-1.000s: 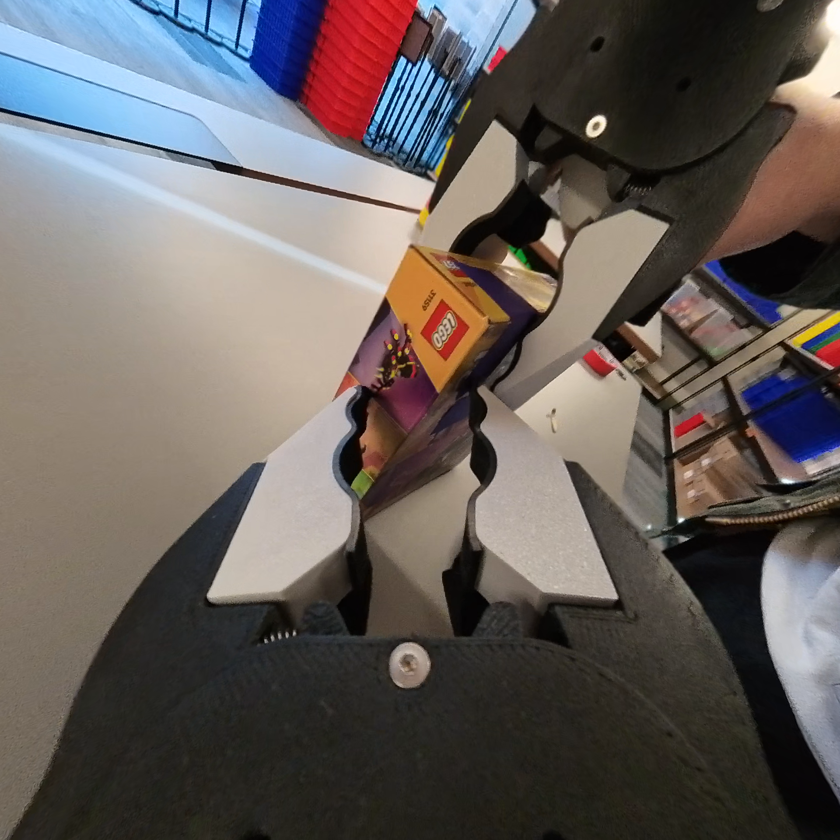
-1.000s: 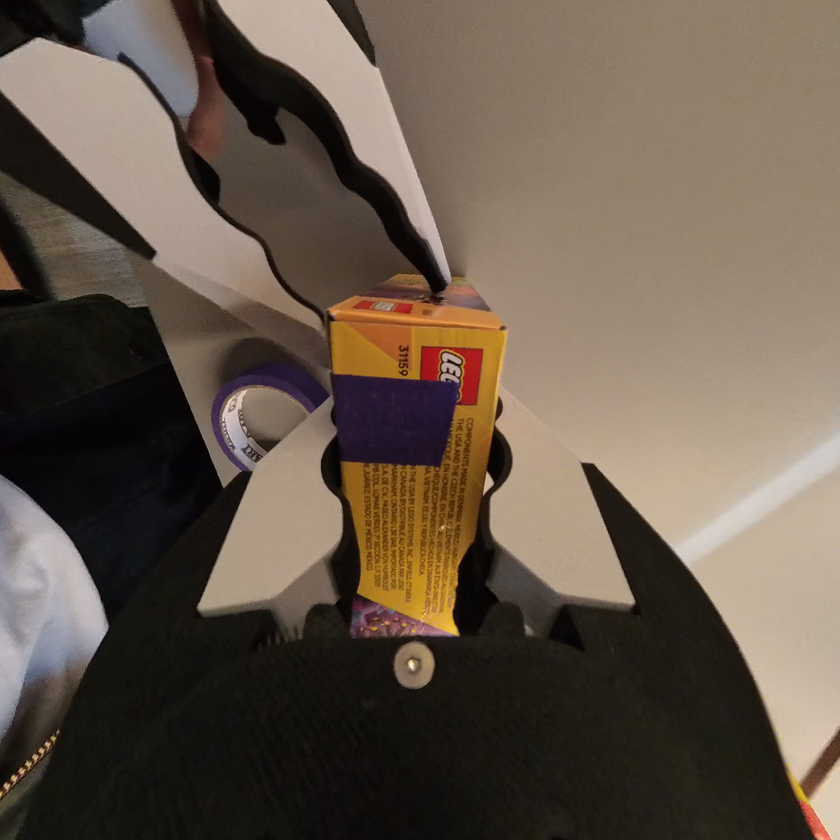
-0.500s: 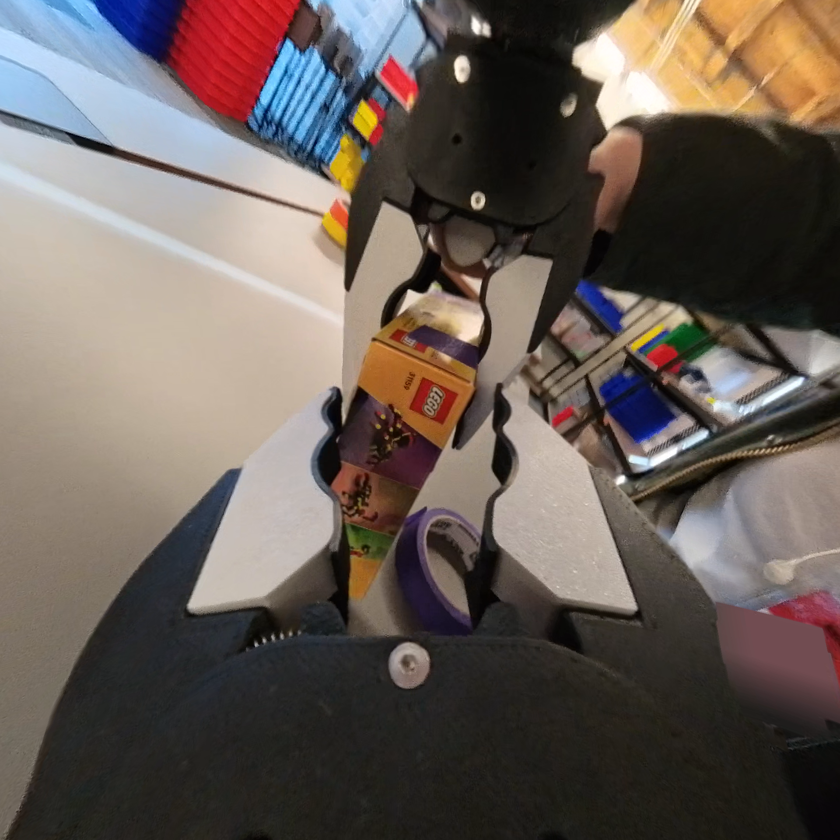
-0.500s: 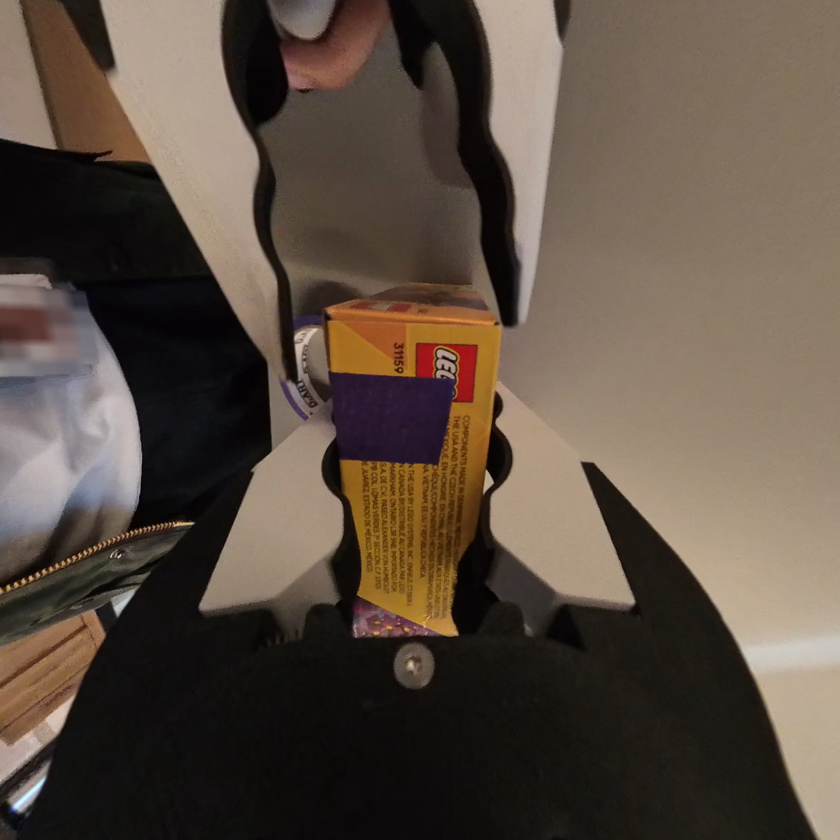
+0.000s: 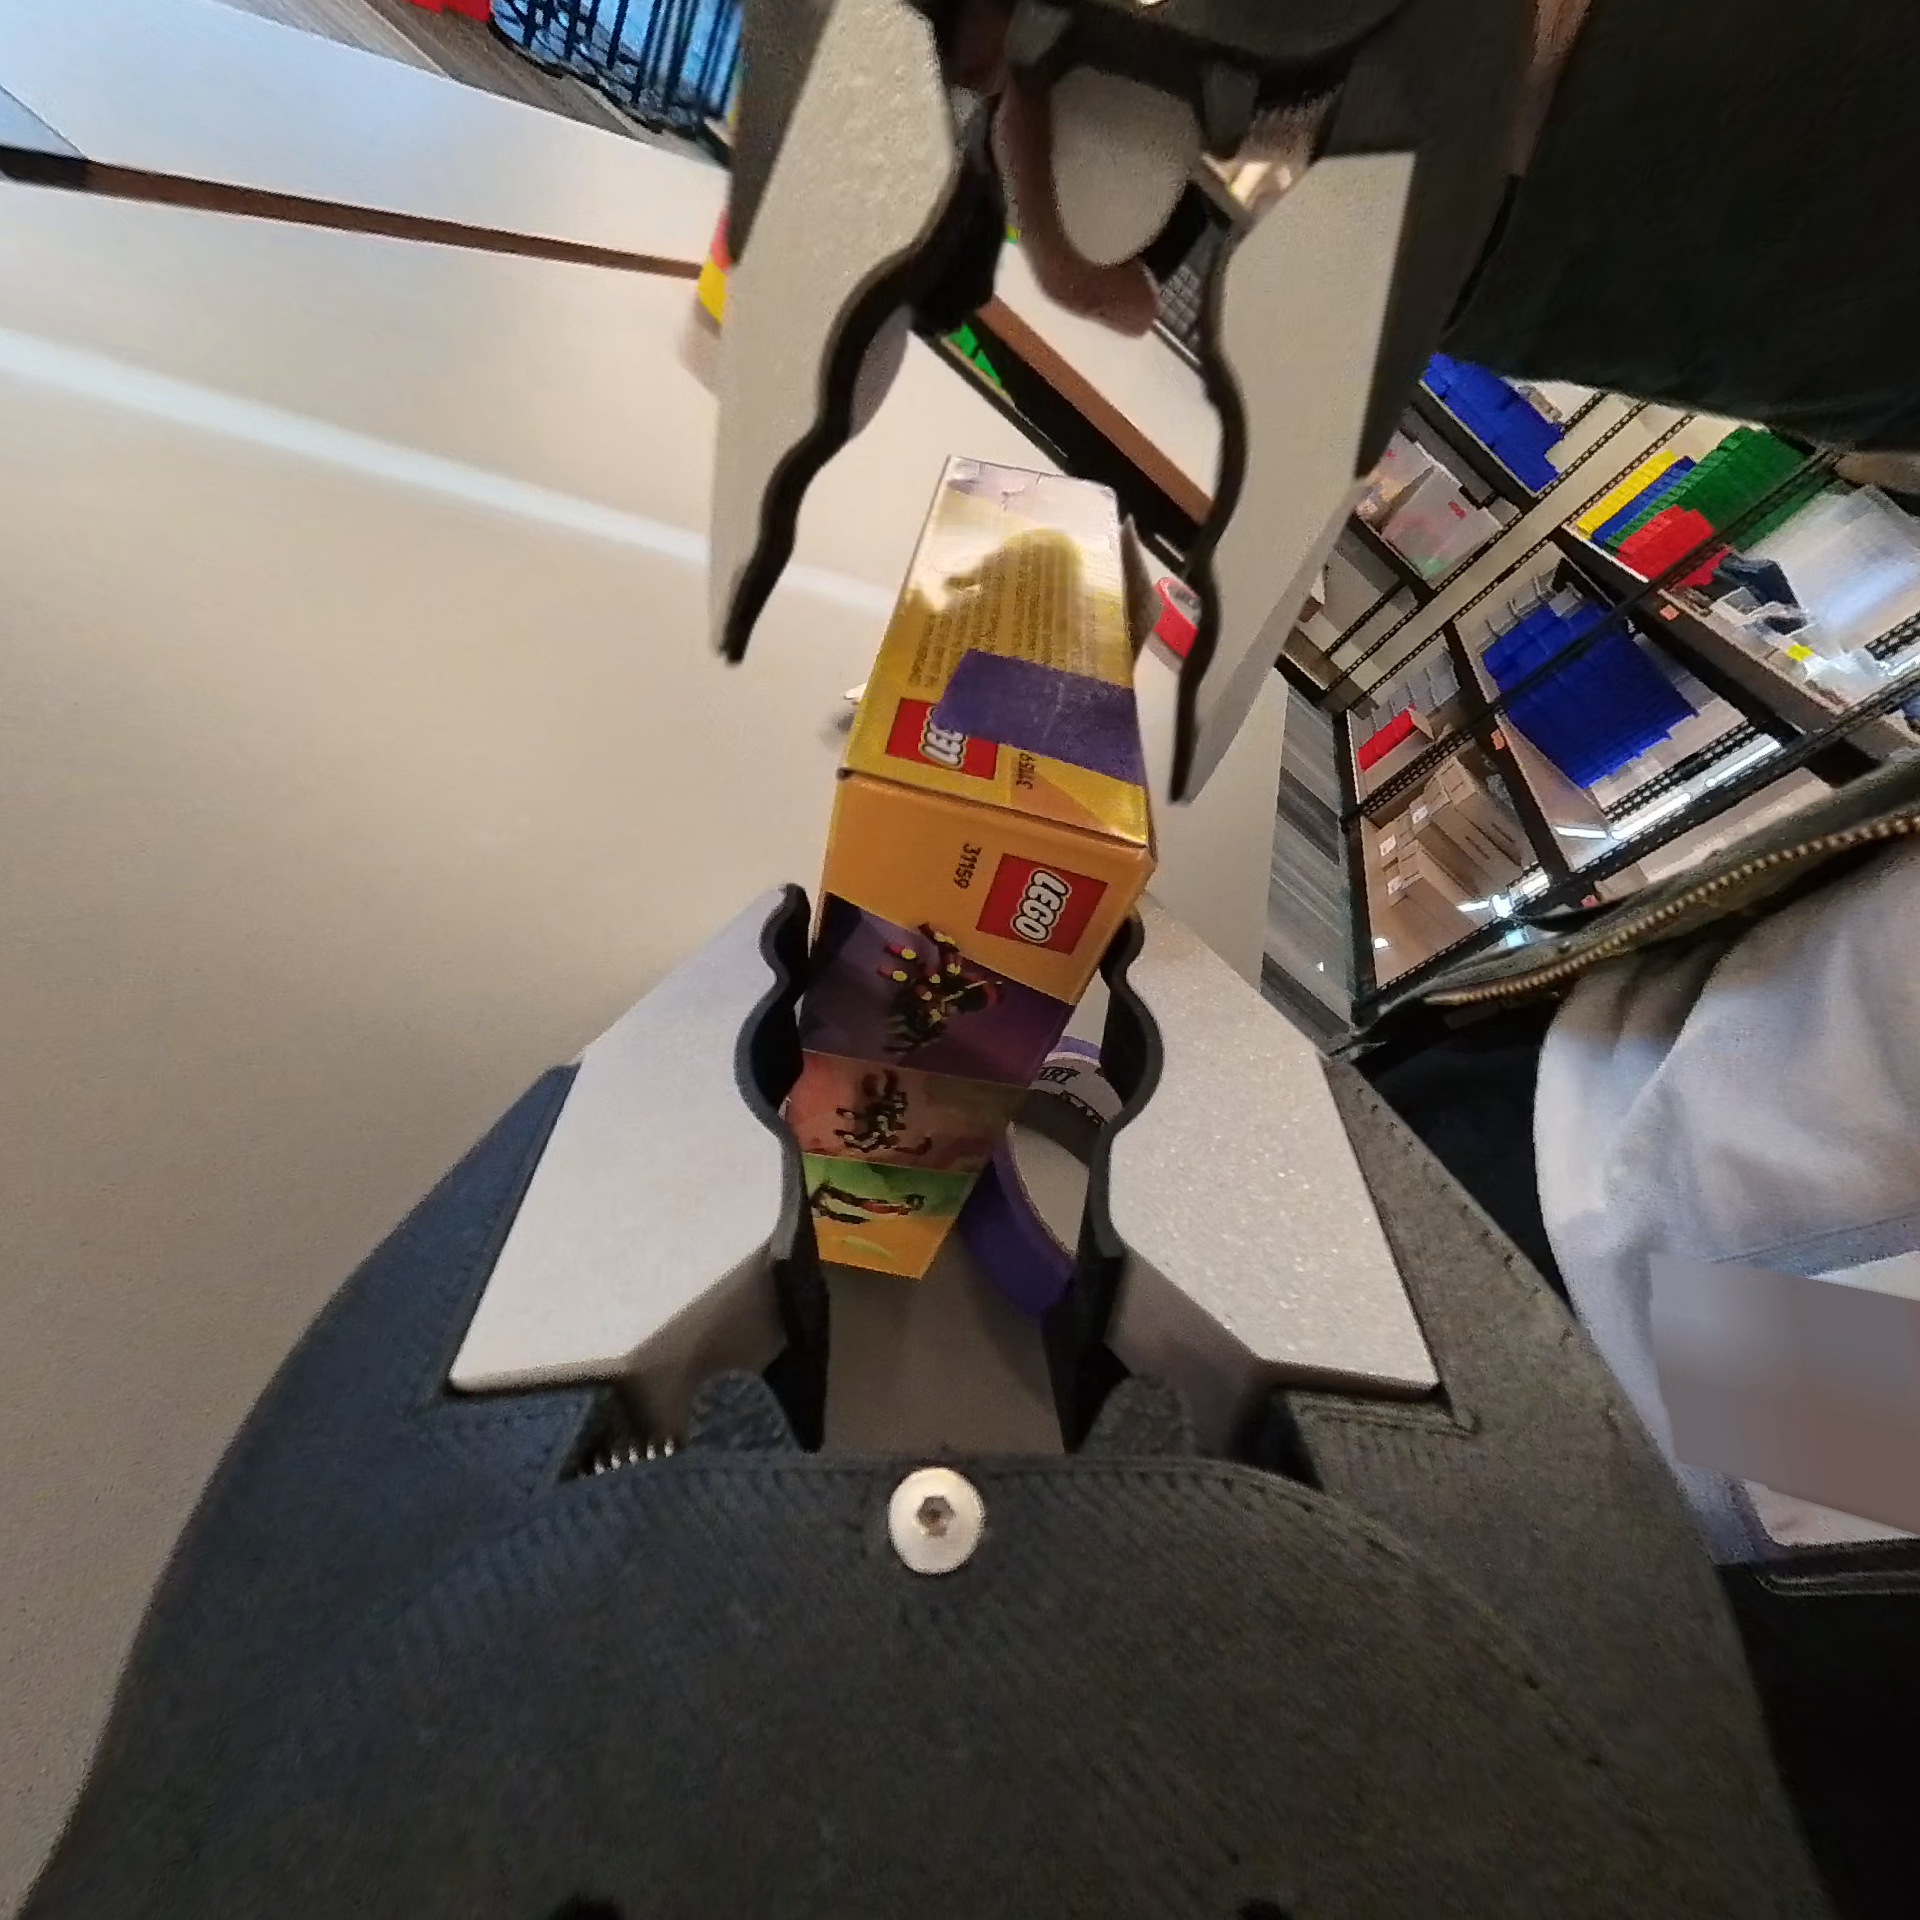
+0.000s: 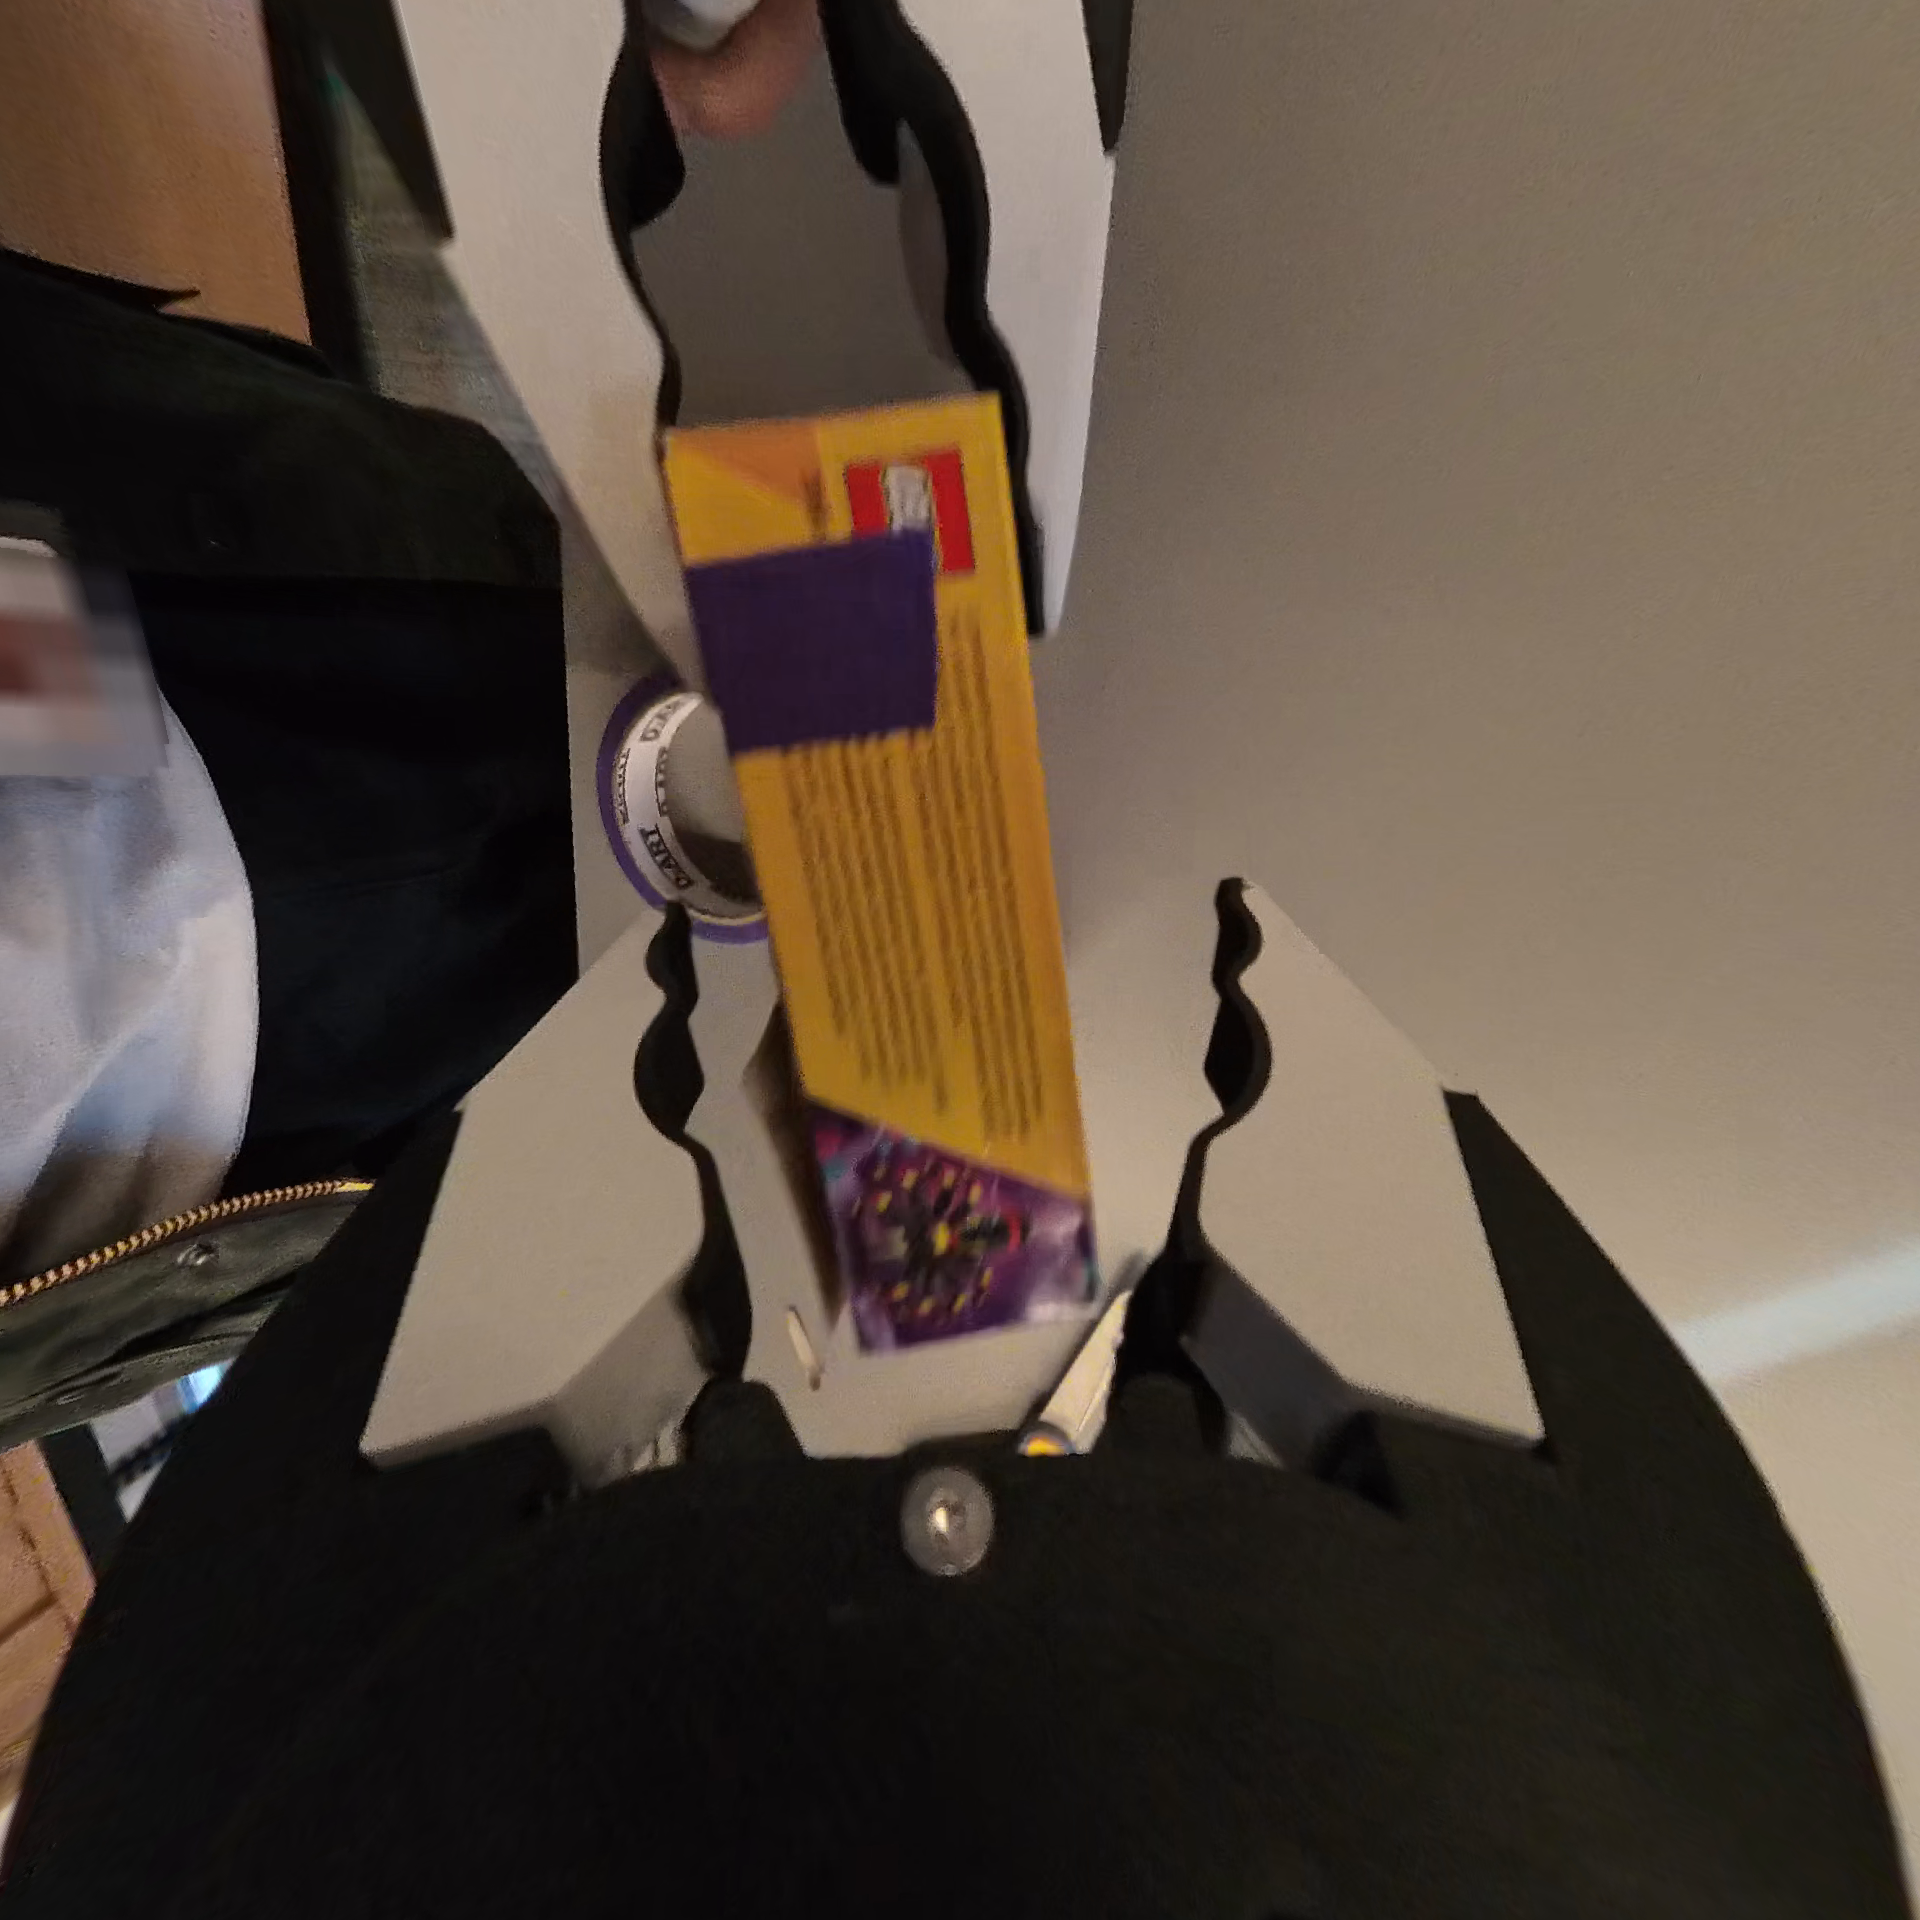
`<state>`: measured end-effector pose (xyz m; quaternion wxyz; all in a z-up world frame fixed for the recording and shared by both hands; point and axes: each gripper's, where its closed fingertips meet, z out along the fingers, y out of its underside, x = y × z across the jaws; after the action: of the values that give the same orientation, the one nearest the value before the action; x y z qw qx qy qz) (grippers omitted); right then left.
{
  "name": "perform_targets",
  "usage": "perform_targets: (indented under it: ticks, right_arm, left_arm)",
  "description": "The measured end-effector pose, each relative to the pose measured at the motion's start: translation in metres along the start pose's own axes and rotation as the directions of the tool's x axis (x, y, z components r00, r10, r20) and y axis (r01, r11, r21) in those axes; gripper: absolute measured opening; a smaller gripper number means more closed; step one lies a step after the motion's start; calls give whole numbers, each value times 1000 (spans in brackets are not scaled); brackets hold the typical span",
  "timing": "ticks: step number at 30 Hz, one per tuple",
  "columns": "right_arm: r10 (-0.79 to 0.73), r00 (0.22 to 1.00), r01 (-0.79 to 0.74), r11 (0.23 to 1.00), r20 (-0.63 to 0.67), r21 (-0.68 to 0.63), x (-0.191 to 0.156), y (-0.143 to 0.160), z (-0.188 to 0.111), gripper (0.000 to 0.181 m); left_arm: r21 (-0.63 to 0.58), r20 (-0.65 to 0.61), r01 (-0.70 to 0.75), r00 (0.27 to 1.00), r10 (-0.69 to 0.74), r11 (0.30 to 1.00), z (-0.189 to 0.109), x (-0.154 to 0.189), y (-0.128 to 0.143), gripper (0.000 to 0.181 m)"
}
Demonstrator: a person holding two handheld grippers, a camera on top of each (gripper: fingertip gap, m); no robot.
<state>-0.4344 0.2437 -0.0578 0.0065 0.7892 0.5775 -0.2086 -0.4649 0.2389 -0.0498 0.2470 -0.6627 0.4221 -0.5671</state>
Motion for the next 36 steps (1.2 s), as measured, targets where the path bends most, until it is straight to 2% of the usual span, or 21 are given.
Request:
perform_targets:
  ticks: [2, 5, 6, 8, 11, 12, 13, 14, 16, 19, 20, 24, 29, 32, 34, 35, 36]
  right_arm:
    - [49, 999, -48, 997, -22, 60, 1, 11, -12, 108]
    - [174, 981, -150, 961, -86, 234, 16, 28, -24, 119]
    - [241, 968, -209, 930, -75, 303, 21, 34, -25, 121]
    - [362, 931, -342, 835, 37, 431, 22, 39, -17, 118]
    - [430, 891, -446, 760, 149, 473, 18, 45, 8, 108]
    - [439, 882, -465, 753, 170, 466, 17, 46, 18, 99]
    - [437, 878, -475, 752, 196, 457, 13, 45, 25, 77]
    - [451, 871, -486, 743, 194, 460, 15, 44, 31, 67]
    - [474, 854, -515, 711, 216, 478, 16, 42, 34, 63]
    - [452, 865, -497, 707, 220, 503, 12, 36, 36, 61]
    - [450, 869, -489, 718, 205, 496, 11, 37, 37, 61]
    - [436, 885, -454, 730, 162, 511, 11, 40, 34, 61]
    - [384, 923, -337, 780, 23, 527, 12, 39, 31, 61]
    - [358, 931, -263, 798, -76, 542, 12, 34, 30, 61]
    - [339, 928, -206, 814, -156, 544, 11, 30, 31, 62]
    - [329, 925, -181, 821, -189, 541, 10, 28, 33, 62]
    - [317, 923, -156, 828, -220, 538, 9, 25, 35, 62]
  left_arm:
    - [-4, 1, 12, 1000, -12, 1000, -1, -3, -1, 54]
    - [-7, -5, 32, 999, -32, 999, -1, -8, -2, 53]
    - [-7, -9, 42, 999, -42, 999, -1, -10, -2, 53]
    - [-2, -21, 70, 997, -70, 998, 0, -15, -4, 53]
    - [9, -34, 104, 994, -104, 994, 1, -22, -7, 53]
    - [12, -39, 108, 993, -107, 994, 2, -23, -8, 53]
    - [11, -46, 109, 993, -108, 994, 3, -23, -9, 53]
    - [4, -52, 107, 993, -107, 994, 5, -23, -9, 53]
    - [-25, -25, 103, 994, -104, 994, 7, -28, -6, 52]
    - [-108, -23, 119, 992, -123, 987, 19, -24, 3, 63]
    - [-145, -7, 96, 995, -98, 985, 23, -24, 7, 61]
    - [-169, 21, -3, 1000, 7, 986, 25, -22, 8, 58]
    - [-237, 5, -23, 1000, 24, 971, 19, -9, 7, 66]
    - [-191, -17, 7, 1000, -10, 981, 7, 0, -5, 69]
    - [-124, -35, 46, 998, -50, 991, -2, 8, -18, 64]
    - [-79, -55, 80, 995, -84, 994, -7, 12, -26, 59]
    - [-51, -55, 114, 992, -117, 992, -12, 13, -30, 44]
